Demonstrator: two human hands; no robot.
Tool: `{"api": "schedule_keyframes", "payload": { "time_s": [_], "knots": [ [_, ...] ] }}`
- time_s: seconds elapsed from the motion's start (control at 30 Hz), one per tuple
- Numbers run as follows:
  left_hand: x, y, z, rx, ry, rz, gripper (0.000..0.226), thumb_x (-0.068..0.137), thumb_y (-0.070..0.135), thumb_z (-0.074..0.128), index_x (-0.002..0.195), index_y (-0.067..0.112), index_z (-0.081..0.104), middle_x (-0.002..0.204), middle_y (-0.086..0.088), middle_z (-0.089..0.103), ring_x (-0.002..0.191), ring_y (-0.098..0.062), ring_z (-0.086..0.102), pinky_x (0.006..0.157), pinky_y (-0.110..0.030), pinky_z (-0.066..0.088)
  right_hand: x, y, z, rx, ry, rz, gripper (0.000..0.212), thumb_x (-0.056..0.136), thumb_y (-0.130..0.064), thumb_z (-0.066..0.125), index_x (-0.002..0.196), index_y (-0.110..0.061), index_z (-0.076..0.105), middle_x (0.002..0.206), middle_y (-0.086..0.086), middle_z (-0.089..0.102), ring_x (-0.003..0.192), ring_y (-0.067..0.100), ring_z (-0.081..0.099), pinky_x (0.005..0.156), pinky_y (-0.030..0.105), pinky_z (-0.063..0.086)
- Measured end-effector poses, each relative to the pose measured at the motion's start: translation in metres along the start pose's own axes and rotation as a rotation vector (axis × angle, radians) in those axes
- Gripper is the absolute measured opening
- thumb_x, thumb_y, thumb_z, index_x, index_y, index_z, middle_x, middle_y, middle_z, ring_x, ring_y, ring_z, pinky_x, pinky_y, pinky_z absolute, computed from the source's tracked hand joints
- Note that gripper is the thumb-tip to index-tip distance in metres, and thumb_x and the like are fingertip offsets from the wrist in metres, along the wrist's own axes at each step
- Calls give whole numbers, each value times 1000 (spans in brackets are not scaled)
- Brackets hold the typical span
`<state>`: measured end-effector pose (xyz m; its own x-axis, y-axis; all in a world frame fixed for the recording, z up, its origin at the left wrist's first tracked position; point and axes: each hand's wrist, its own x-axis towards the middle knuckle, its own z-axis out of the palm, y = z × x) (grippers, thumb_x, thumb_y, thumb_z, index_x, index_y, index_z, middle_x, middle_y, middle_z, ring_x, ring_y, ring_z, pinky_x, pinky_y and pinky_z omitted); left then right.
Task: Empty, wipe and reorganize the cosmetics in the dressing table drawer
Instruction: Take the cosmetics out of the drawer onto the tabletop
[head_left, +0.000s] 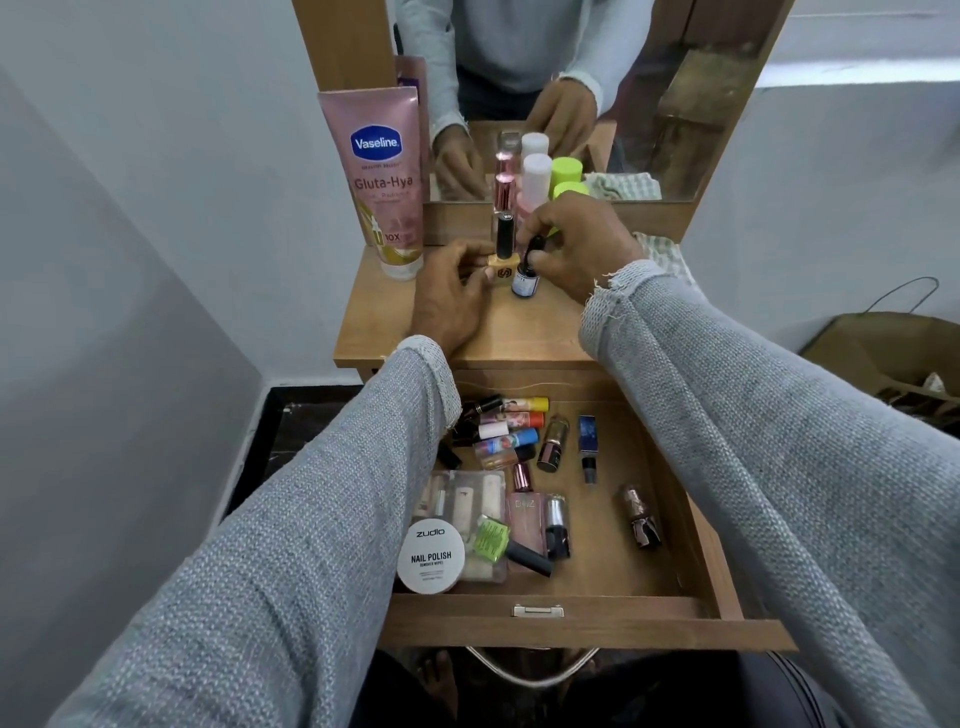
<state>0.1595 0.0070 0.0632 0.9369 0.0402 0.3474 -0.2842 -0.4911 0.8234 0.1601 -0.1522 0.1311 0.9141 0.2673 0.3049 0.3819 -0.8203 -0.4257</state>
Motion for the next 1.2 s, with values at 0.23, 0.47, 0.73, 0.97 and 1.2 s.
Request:
{"api": "schedule_keyframes", "payload": {
  "time_s": [0.23, 0.47, 0.73, 0.97, 1.2],
  "knots": [
    [-2, 1, 1, 8, 61, -48, 26, 90, 3, 62, 115, 8, 65, 104, 3, 67, 94, -5, 60, 78, 0, 43, -15, -1, 17, 176, 42, 91, 39, 78, -5, 72, 112, -17, 56, 95, 0, 62, 84, 18, 60, 80, 34, 53],
    [0, -1, 0, -14, 59, -70, 25, 87, 3, 65, 111, 9, 67, 101, 4, 68, 92, -5, 63, 79, -4, 46, -20, 0, 35, 361, 97, 163, 46, 70, -2, 81, 109, -12, 58, 81, -10, 58, 79, 13, 60, 79, 30, 55],
    [2, -3, 1, -63, 79, -100, 24, 86, -1, 65, 108, 8, 68, 96, 4, 69, 87, -2, 63, 80, -8, 49, -22, -2, 54, 410, 155, 196, 54, 72, -6, 81, 119, -12, 53, 79, -17, 53, 79, 9, 59, 84, 32, 54],
    [0, 2, -1, -36, 89, -142, 24, 88, 1, 64, 110, 9, 65, 99, 5, 67, 86, 1, 60, 78, -4, 46, -40, 3, 46, 425, 170, 306, 56, 76, -1, 73, 126, -14, 49, 98, 7, 59, 90, 21, 63, 83, 30, 54],
    [-23, 7, -9, 4, 102, -189, 28, 93, -2, 53, 116, 11, 63, 107, 4, 65, 99, -5, 60, 89, -11, 46, -135, -11, 45, 220, 100, 16, 15, 86, -31, 63, 85, -16, 60, 77, -5, 57, 65, 9, 52, 61, 26, 50]
  ]
}}
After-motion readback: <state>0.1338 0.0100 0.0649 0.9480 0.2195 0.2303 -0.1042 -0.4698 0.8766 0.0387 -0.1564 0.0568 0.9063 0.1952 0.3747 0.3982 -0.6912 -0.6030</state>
